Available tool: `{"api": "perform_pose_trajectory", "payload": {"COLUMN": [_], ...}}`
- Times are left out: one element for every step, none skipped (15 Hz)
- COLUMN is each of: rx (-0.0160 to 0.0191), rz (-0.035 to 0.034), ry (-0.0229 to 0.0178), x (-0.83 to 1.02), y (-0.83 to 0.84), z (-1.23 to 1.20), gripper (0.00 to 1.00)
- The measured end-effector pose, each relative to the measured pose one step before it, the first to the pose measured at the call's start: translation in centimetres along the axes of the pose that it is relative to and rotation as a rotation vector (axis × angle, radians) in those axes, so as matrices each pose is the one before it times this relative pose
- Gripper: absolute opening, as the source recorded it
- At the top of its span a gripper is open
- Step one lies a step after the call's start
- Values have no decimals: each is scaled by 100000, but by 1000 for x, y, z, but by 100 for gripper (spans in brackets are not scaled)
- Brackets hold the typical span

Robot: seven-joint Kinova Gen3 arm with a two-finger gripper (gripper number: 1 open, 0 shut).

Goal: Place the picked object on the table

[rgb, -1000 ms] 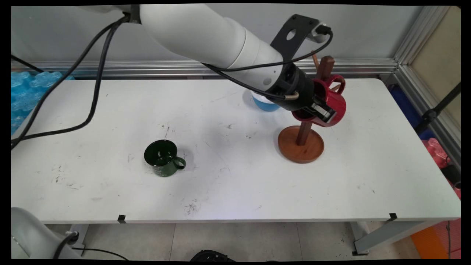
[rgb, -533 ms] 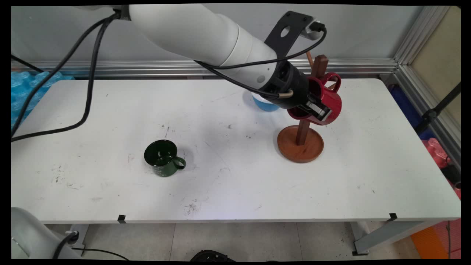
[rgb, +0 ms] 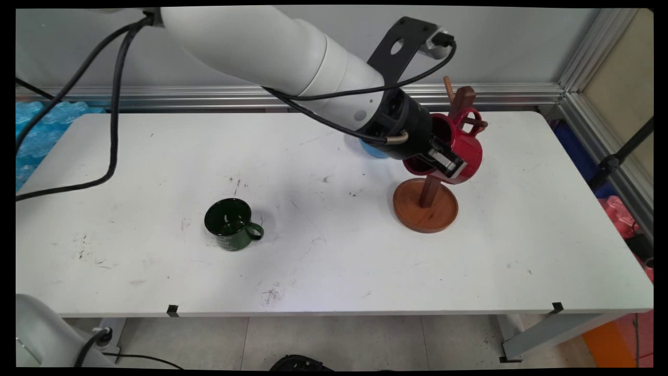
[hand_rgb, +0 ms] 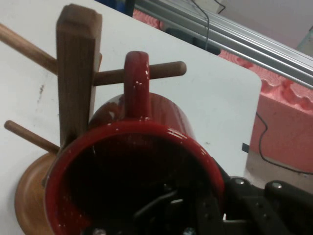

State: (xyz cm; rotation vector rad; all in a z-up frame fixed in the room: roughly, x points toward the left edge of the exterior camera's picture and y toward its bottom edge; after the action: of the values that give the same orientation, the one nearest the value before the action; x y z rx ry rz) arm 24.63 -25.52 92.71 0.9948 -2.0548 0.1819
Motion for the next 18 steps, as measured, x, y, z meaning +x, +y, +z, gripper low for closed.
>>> {"api": "perform_pose_trajectory", "payload": {"rx": [-144, -305, -205, -320, -239, -423, -239, -421, -295, -401, -272, -404, -280, -635, -401, -439, -432, -365], "rz": [-9, 60, 76, 44, 32, -15, -42, 7, 13, 48, 35, 93, 55, 259, 178, 219, 241, 201], "ry": [-97, -101, -81, -146, -128, -216, -113, -150, -44, -46, -20, -6, 12, -13, 33, 32, 42, -17], "x": [-56, -59, -30, -62, -41, -73, -58, -46, -13, -4, 3, 6, -2, 22, 12, 9, 10, 3], "y": [59, 118, 83, 135, 104, 189, 116, 187, 123, 183, 119, 171, 125, 238, 134, 141, 139, 112], "z": [-97, -137, -81, -143, -101, -156, -111, -118, -60, -60, -26, -20, -24, 32, 33, 49, 54, 46], "gripper": [0, 0, 0, 0, 0, 0, 0, 0, 0, 0, 0, 0, 0, 0, 0, 0, 0, 0]}}
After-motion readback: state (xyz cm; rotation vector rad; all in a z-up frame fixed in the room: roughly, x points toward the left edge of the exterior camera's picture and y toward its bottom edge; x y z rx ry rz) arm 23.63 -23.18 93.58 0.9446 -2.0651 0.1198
